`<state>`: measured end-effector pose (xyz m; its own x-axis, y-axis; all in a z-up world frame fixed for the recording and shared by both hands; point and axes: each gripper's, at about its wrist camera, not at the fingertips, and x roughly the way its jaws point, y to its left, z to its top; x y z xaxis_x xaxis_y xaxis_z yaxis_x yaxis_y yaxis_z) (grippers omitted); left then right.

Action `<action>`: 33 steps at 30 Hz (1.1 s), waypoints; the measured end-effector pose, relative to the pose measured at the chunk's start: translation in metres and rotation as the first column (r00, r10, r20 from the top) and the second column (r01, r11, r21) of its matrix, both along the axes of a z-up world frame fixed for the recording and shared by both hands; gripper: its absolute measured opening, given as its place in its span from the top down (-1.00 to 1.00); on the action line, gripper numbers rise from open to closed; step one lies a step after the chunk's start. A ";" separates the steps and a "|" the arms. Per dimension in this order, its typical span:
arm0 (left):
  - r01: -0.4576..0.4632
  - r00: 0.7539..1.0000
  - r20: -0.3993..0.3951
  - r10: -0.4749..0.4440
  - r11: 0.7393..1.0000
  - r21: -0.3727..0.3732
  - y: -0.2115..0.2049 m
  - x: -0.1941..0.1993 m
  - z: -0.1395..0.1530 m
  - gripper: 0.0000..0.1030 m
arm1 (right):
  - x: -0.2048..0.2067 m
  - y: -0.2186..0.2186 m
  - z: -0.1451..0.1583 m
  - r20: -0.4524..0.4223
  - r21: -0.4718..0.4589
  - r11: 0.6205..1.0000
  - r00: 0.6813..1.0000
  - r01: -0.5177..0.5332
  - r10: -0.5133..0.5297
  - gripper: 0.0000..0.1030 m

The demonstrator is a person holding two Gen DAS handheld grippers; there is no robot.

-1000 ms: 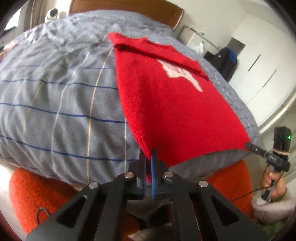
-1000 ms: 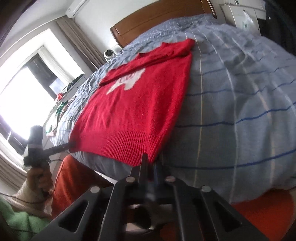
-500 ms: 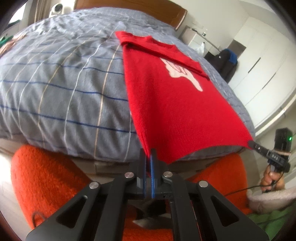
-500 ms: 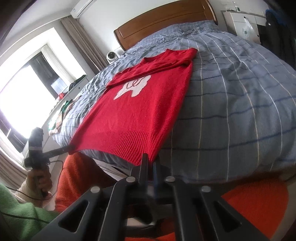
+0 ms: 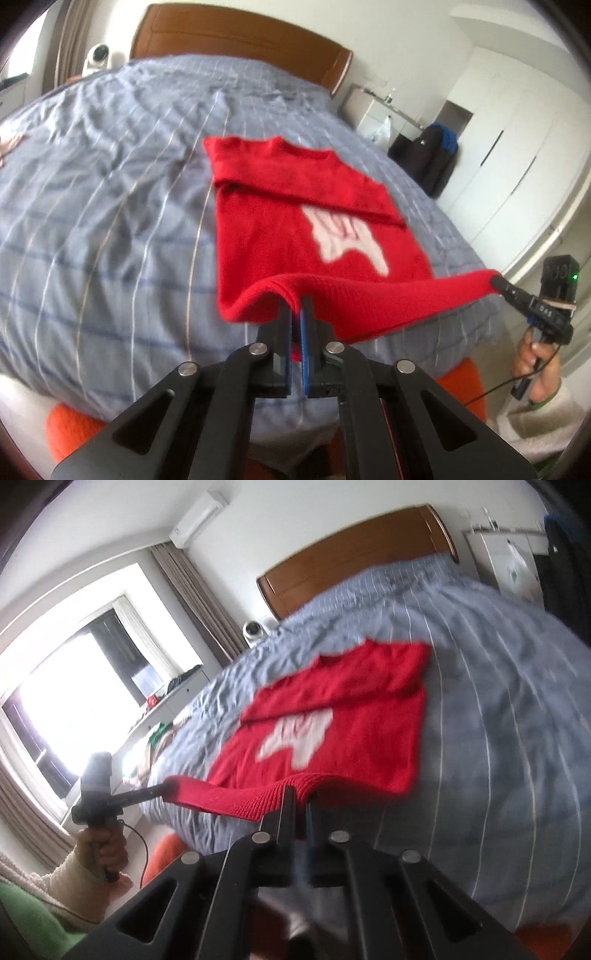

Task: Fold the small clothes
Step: 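Grasp the sweater hem with the left tool while the right tool grasps it too, then fold the hem up over the sweater body with both tools and release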

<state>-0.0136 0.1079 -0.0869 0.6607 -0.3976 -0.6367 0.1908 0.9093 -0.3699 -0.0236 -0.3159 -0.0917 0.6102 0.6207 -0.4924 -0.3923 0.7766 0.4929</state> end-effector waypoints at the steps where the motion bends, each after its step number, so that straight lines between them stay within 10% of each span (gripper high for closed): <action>1: 0.002 1.000 0.009 -0.002 1.000 -0.002 0.000 0.002 0.003 0.98 | 0.004 -0.001 0.003 0.011 0.000 1.000 1.000 0.008 -0.008 0.93; 18: 0.037 0.999 0.036 -0.038 0.999 0.007 0.000 0.056 0.024 0.98 | 0.056 -0.008 0.003 -0.032 0.000 0.999 0.998 0.046 -0.046 0.92; 33: -0.159 0.985 -0.057 0.164 0.984 0.076 -0.010 0.297 -0.007 0.76 | 0.310 -0.010 -0.031 -0.180 0.058 0.982 0.970 0.179 -0.166 0.92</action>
<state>0.2833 0.0984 -0.0938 0.6704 -0.2416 -0.7016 0.0179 0.9505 -0.3102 0.2865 -0.3262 -0.1229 0.6207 0.5517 -0.5571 -0.1589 0.7843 0.5997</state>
